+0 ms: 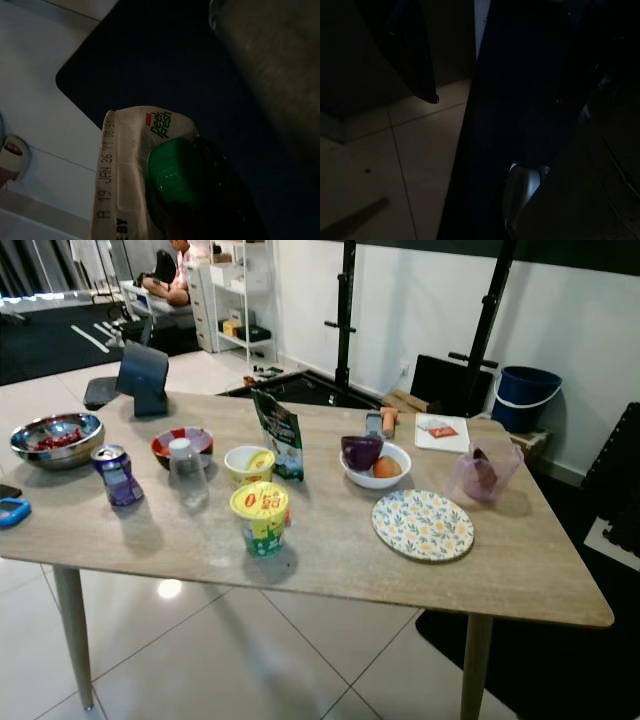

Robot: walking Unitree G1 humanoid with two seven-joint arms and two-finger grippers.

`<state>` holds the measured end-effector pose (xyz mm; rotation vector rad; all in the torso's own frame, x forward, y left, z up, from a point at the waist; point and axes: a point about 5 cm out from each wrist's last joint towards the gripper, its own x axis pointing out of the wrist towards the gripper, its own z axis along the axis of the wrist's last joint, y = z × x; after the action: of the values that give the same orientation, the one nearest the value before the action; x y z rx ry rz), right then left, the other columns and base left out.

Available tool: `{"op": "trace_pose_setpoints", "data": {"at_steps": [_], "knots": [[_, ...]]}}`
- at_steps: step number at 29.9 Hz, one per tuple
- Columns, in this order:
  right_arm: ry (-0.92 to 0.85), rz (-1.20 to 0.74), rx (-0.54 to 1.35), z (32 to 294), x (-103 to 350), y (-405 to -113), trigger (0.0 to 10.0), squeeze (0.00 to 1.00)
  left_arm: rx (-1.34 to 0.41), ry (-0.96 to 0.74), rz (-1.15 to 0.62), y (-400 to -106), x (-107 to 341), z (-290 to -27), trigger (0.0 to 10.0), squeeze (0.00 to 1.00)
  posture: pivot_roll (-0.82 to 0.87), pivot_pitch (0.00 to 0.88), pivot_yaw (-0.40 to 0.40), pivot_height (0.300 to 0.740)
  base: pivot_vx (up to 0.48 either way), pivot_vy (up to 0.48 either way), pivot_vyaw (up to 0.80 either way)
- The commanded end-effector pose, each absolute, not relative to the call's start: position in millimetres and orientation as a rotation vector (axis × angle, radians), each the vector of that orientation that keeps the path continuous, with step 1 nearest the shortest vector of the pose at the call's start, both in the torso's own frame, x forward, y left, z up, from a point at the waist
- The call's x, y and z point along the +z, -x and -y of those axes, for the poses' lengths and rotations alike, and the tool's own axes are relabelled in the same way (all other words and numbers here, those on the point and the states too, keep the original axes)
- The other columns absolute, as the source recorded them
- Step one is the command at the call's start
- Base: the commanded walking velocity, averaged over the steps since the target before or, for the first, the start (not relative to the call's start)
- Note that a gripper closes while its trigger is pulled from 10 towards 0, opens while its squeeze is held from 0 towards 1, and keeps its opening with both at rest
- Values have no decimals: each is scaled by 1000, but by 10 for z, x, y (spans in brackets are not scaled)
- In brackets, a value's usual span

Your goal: Restocking fridge

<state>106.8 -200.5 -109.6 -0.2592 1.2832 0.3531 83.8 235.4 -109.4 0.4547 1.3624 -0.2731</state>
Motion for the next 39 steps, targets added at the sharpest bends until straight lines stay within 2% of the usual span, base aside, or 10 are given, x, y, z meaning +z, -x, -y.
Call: {"op": "trace_pose_setpoints", "data": {"at_steps": [1,15,19,34,39], "knots": [[246,-1291,380,1941,-1111,-1040,10000,0,-278,-461,-1361,-833,-1099,-2339,10000,0,-18,0,5,740,-360,0,0],[239,-1293,375,1948,-1111,-1036,10000,0,-274,-456,-1359,-835,-1101,-2331,10000,0,-20,0,2,740,-359,0,0],[239,-1297,379,1947,-1113,-1030,10000,0,-268,-443,-1356,-835,-1101,-2327,10000,0,-22,0,0,740,0,0,0],[229,-1301,377,1951,-1114,-1022,10000,0,-273,-436,-1353,-843,-1103,-2311,10000,0,-24,0,0,740,0,0,-775],[234,-1299,380,1951,-1113,-1023,10000,0,-270,-433,-1356,-831,-1105,-2312,10000,0,-24,0,0,740,0,0,0]]}}
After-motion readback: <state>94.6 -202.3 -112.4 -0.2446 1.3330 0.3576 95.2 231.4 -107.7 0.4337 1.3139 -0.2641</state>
